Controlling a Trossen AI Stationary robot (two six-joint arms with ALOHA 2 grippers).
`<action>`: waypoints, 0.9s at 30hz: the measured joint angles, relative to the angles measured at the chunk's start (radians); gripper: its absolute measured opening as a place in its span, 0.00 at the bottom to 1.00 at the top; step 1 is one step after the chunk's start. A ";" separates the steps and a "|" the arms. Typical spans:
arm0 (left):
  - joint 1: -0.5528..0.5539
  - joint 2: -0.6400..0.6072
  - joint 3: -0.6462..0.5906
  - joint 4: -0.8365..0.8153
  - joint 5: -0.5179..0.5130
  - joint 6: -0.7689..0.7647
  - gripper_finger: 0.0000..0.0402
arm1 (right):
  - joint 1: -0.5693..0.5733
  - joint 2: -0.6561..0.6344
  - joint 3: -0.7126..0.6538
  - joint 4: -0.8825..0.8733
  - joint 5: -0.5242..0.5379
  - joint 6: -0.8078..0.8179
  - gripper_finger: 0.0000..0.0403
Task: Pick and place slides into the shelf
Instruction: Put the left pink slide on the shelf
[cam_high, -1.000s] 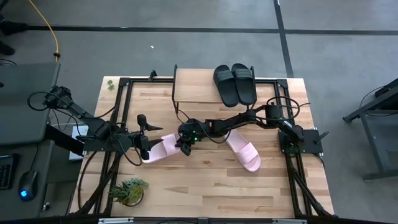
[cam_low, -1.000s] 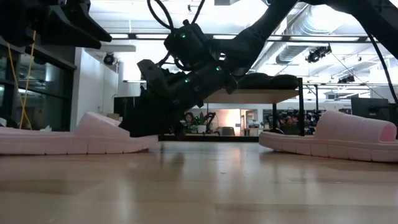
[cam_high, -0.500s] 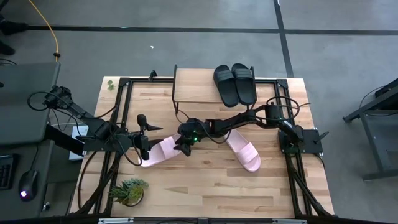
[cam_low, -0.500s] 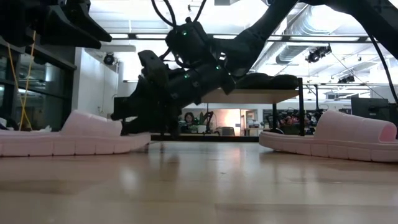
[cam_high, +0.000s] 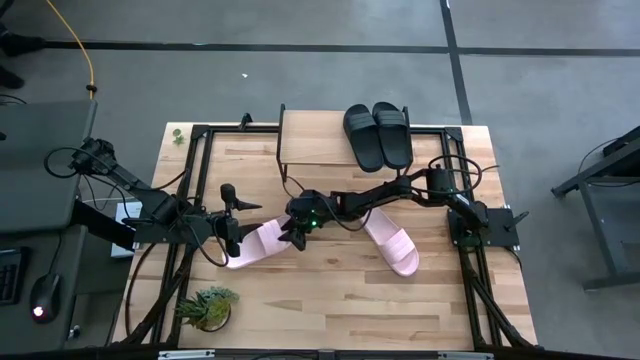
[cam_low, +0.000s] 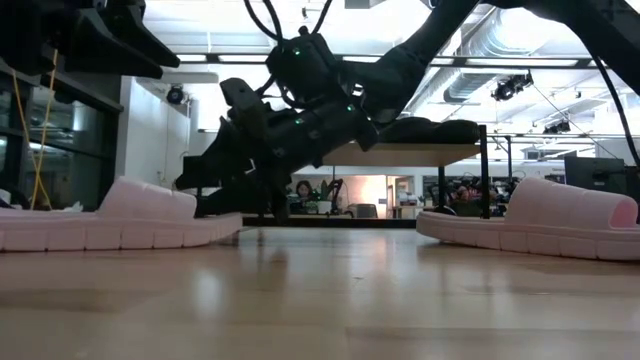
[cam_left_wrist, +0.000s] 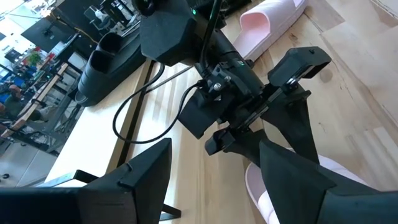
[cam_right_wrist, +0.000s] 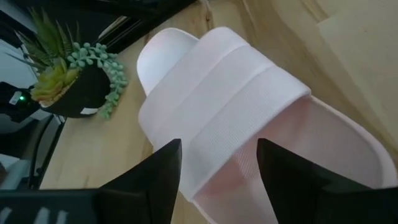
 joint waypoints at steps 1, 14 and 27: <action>0.000 0.000 0.000 0.000 0.000 0.000 0.56 | 0.001 0.000 0.000 0.002 0.009 0.000 0.50; 0.000 0.000 0.000 0.001 0.000 0.000 0.56 | 0.009 0.000 0.000 0.015 0.025 0.004 0.50; 0.000 0.000 0.000 0.002 0.000 0.000 0.56 | 0.009 0.000 0.000 0.029 0.032 0.009 0.50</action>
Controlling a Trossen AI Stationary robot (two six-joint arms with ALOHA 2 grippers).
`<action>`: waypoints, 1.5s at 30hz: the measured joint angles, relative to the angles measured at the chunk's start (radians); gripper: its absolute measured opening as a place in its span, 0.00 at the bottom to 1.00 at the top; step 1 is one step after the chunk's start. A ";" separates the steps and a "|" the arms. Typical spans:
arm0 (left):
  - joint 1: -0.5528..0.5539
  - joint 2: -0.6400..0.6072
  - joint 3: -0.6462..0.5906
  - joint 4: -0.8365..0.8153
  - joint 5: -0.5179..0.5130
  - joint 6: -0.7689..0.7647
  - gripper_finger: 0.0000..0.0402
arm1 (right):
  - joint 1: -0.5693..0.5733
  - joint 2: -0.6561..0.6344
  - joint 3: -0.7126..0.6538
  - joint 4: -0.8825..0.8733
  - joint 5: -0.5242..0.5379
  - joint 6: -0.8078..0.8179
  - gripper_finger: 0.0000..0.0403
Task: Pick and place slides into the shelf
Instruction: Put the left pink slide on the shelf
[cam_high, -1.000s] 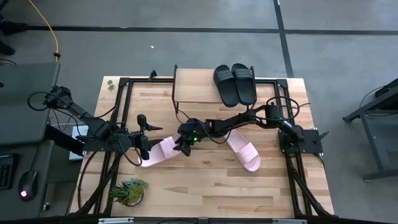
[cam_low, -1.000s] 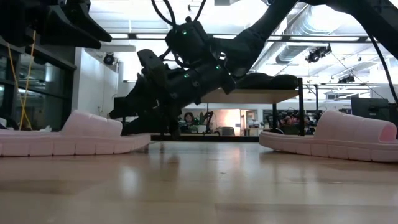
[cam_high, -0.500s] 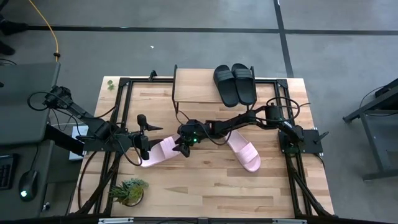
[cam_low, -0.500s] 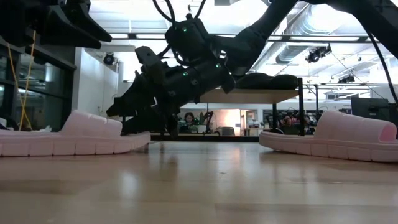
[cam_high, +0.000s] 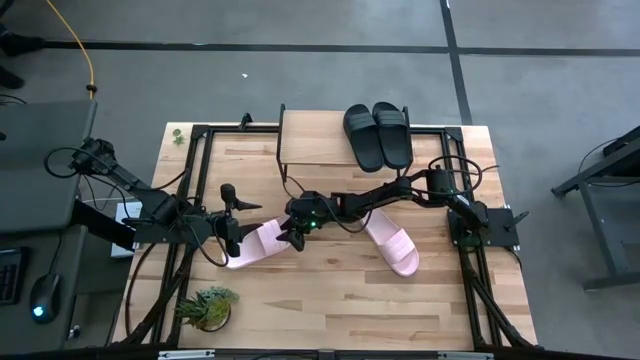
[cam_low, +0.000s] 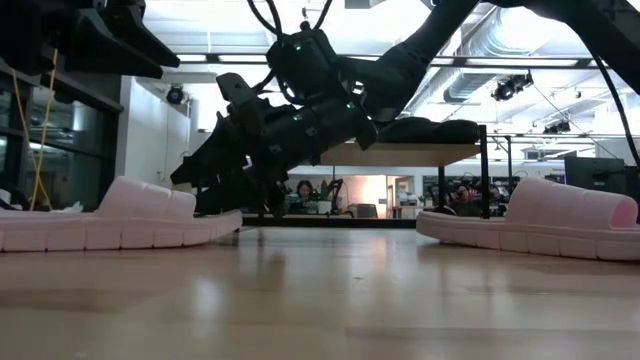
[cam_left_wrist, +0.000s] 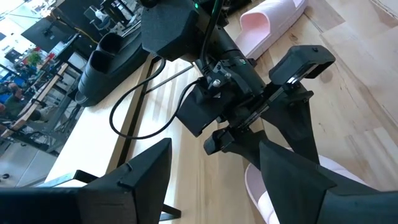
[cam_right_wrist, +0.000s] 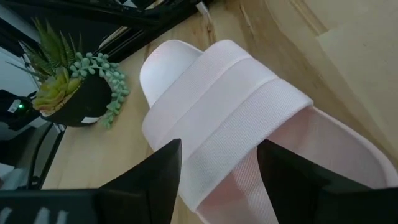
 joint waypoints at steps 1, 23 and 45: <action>0.000 0.000 0.000 0.000 0.000 0.000 0.56 | 0.000 0.000 0.000 0.000 0.000 0.002 0.50; 0.000 0.000 0.000 0.000 0.000 0.000 0.56 | 0.000 -0.001 0.000 0.000 0.011 0.017 0.50; 0.000 0.000 0.000 0.001 -0.003 0.000 0.56 | 0.005 0.034 0.079 -0.025 0.005 0.015 0.50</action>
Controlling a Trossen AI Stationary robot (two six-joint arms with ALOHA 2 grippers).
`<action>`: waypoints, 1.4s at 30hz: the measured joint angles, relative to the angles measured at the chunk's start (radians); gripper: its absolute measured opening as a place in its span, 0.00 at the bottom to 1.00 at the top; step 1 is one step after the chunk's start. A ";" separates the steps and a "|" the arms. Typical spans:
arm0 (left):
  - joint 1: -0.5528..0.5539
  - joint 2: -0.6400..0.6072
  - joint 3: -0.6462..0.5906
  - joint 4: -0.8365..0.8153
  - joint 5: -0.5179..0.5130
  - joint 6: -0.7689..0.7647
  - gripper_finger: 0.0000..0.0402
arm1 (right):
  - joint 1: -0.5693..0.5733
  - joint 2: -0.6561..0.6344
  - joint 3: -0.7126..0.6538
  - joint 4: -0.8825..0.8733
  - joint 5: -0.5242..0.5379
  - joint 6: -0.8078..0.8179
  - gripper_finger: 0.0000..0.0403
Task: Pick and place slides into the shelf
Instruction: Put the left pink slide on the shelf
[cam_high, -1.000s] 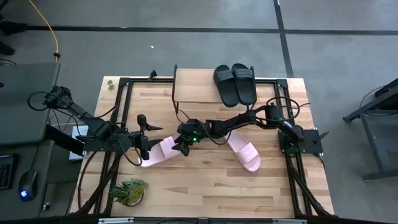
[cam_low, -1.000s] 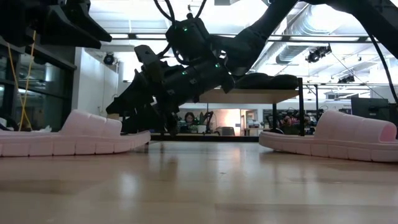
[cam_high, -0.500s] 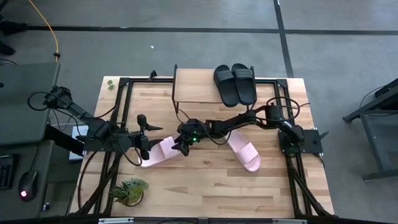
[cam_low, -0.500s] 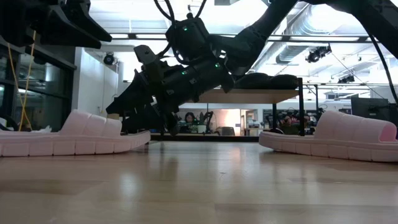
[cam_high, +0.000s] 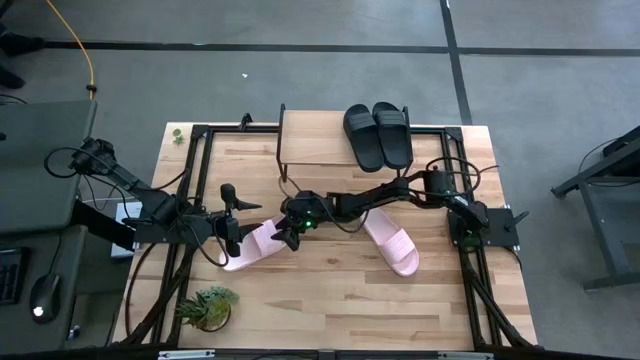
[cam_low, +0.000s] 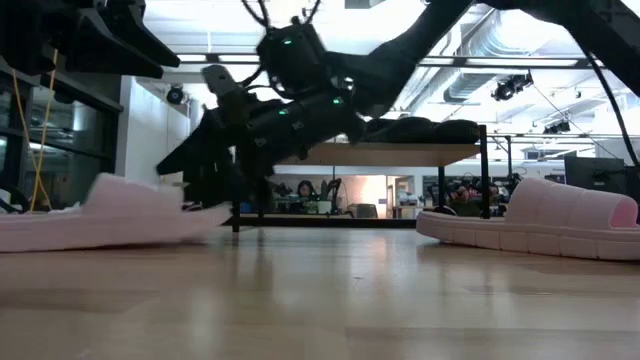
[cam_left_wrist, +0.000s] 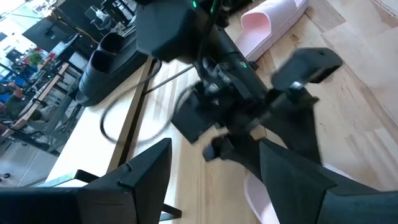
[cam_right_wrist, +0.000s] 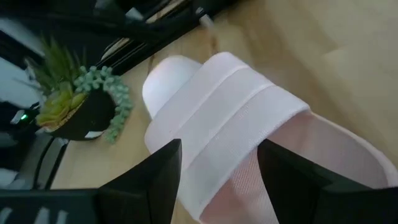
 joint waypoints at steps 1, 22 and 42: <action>0.000 0.000 0.000 0.002 0.000 0.000 0.56 | 0.001 0.020 0.032 -0.013 -0.016 -0.008 0.50; 0.000 0.000 0.000 0.005 0.002 -0.001 0.56 | 0.025 0.091 0.171 -0.174 -0.002 -0.061 0.44; 0.000 0.000 0.000 0.005 0.004 -0.001 0.56 | 0.025 0.091 0.171 -0.172 -0.005 -0.111 0.01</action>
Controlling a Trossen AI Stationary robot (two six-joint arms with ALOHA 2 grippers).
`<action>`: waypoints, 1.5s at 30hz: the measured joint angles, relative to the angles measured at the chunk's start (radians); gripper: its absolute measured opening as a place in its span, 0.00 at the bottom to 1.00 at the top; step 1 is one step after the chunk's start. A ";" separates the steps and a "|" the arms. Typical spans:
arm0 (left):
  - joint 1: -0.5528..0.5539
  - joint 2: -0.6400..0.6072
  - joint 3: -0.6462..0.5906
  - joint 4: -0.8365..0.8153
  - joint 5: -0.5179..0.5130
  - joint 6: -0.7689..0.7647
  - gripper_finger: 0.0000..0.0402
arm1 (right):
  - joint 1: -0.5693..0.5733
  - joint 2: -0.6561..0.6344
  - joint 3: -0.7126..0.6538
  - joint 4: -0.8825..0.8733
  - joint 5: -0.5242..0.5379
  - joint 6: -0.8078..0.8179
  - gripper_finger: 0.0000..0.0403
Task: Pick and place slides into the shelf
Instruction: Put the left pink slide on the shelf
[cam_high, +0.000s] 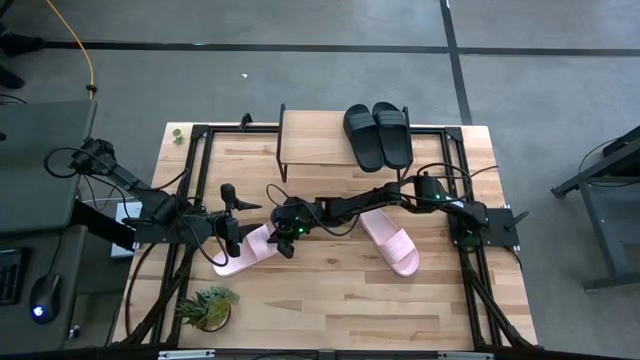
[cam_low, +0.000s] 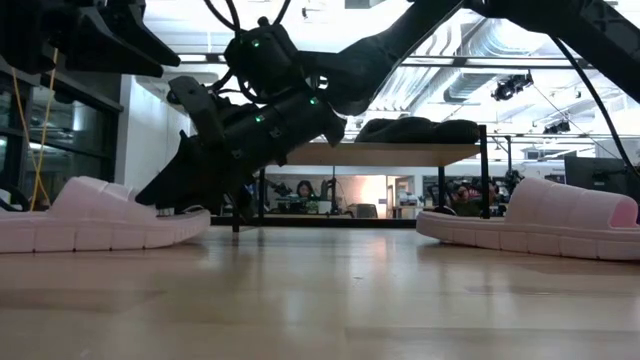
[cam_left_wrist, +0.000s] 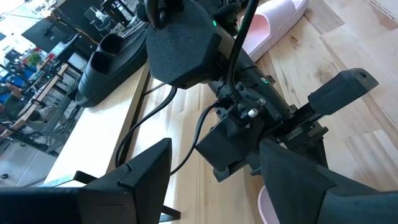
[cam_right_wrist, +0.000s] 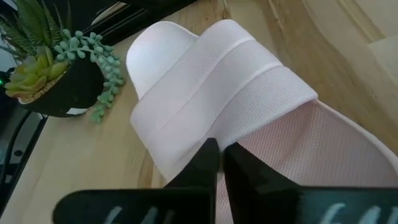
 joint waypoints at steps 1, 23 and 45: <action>0.000 0.000 0.000 0.000 0.000 0.000 0.56 | 0.000 0.000 0.000 0.002 -0.001 0.001 0.01; 0.000 0.000 0.000 0.006 -0.011 0.008 0.56 | 0.000 -0.119 -0.002 -0.242 0.005 -0.064 0.00; -0.001 0.003 0.000 0.070 -0.003 0.112 0.56 | -0.027 -0.407 -0.002 -0.656 0.116 -0.160 0.00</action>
